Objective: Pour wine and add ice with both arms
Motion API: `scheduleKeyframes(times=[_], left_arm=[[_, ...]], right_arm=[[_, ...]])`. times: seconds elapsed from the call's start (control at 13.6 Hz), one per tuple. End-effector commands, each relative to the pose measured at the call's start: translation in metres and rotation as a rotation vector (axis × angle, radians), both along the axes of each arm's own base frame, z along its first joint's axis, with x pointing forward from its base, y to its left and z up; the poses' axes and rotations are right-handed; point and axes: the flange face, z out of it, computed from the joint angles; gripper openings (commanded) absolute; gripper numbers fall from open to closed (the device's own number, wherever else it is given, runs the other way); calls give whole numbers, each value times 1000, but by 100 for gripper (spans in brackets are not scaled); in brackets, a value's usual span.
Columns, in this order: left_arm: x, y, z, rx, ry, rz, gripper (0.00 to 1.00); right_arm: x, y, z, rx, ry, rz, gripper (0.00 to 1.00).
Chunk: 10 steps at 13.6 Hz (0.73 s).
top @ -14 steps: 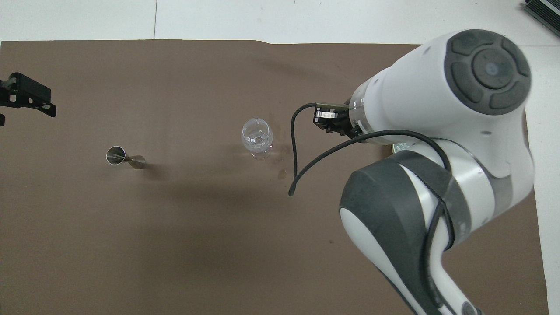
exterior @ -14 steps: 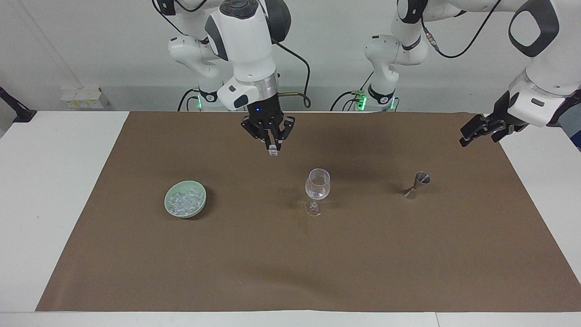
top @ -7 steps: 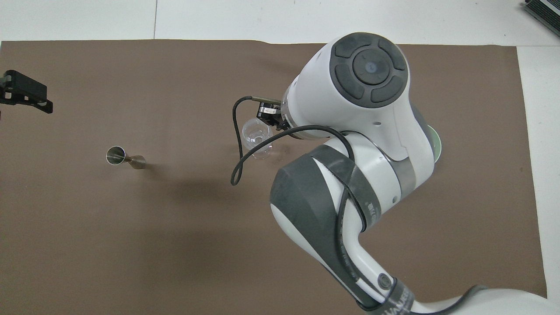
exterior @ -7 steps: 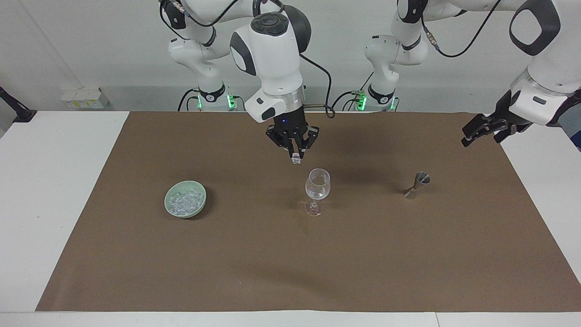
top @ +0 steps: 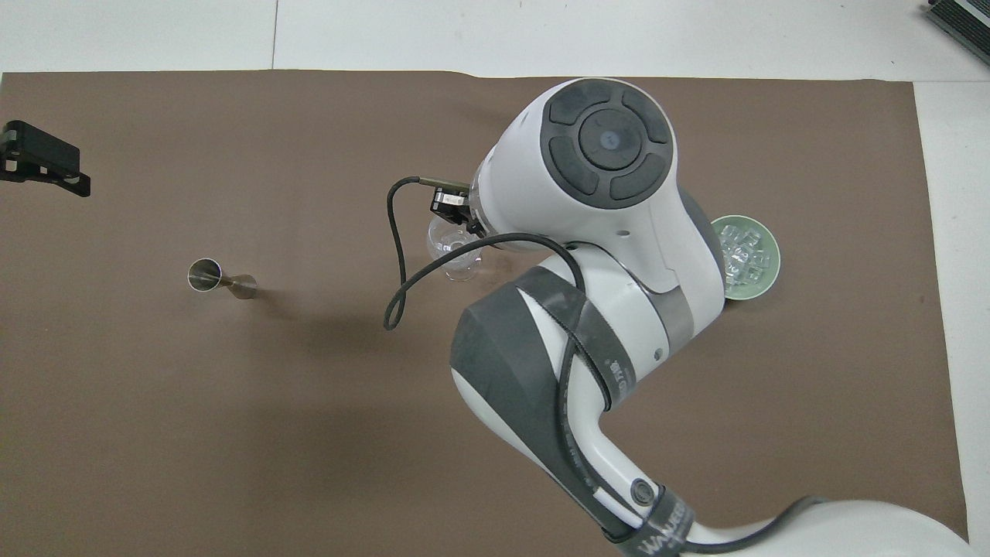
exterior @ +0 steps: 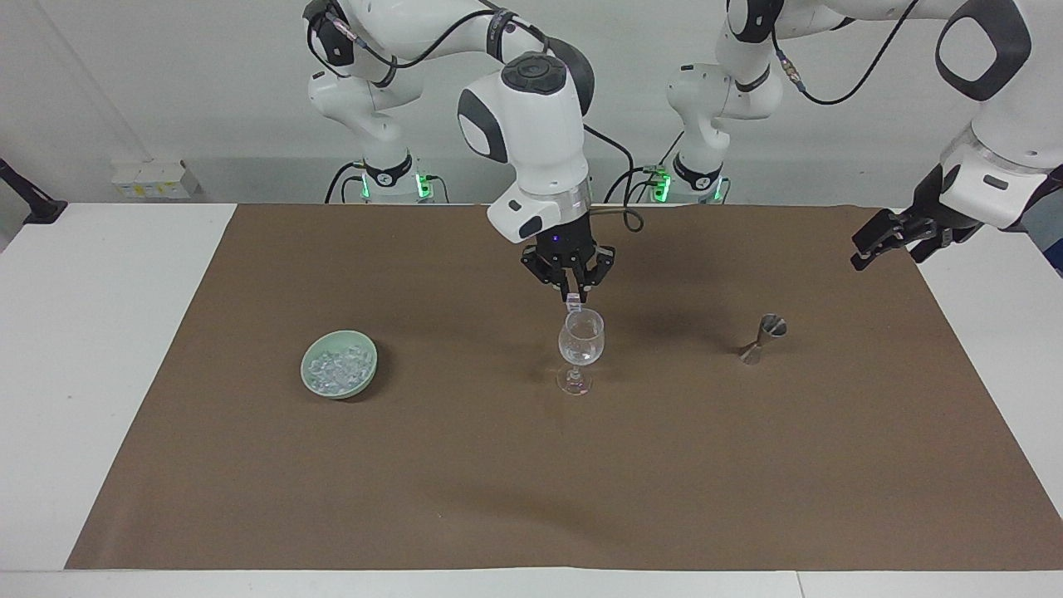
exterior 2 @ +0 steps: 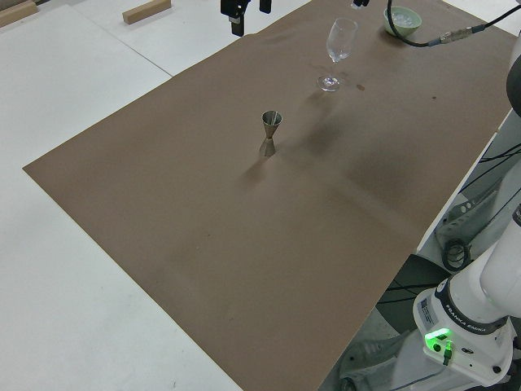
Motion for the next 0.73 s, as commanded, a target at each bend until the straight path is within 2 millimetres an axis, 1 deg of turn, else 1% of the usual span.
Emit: scheduleKeyframes(times=[0.0,0.15,0.22,0.37,0.59,0.66], left_arm=[[-3,-1,4,14,-14,-19,100],[-4,-5,5,10,-16,-25,100],[-4,-6,5,6,-16,-27,100],[-4,-5,5,4,-16,-31,100],[-3,-7,5,7,-22,-32,100],[-3,-13,5,12,-20,-31,100]], right_arm=[[4,6,-12,-14,-37,-11,0],[4,7,-24,-14,-32,-6,0],[3,11,-30,-3,-47,-2,0],[-5,25,-37,2,-56,20,0],[-7,24,-47,-10,-46,29,0],[-8,25,-49,-17,-44,33,0]])
